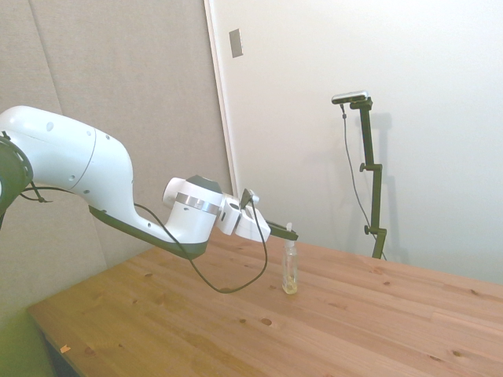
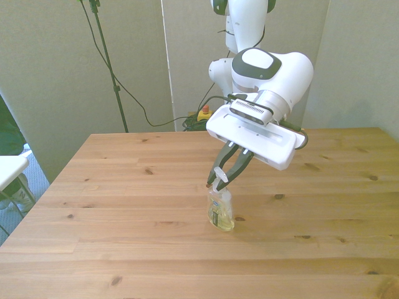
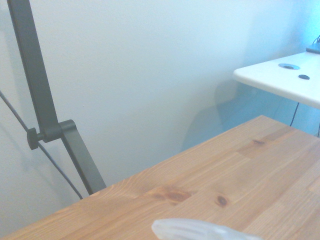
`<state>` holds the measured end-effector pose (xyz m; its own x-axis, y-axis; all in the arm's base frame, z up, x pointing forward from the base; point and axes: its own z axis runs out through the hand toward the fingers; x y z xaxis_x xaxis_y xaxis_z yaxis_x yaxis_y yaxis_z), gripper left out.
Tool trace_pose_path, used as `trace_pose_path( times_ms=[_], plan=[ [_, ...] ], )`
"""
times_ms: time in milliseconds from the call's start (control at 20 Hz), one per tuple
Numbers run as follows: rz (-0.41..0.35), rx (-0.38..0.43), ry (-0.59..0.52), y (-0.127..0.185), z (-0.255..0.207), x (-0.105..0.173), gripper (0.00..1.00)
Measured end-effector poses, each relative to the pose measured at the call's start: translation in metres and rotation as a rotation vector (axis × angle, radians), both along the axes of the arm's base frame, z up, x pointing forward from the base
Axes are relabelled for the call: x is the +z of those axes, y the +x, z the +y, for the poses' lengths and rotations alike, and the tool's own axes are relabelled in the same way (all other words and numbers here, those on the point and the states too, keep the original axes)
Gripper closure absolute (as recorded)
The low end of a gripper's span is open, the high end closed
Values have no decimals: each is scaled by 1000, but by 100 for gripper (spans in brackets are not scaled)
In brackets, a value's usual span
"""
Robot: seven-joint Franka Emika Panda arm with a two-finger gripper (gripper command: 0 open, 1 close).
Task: Stand the sanitizer
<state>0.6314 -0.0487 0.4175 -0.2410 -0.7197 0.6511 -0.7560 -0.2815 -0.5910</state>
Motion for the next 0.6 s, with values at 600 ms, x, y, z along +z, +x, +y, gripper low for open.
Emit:
trace_pose_path(
  times_ms=[600],
  plan=[
    [15,4,46,-11,-1,-2,0]
  ],
)
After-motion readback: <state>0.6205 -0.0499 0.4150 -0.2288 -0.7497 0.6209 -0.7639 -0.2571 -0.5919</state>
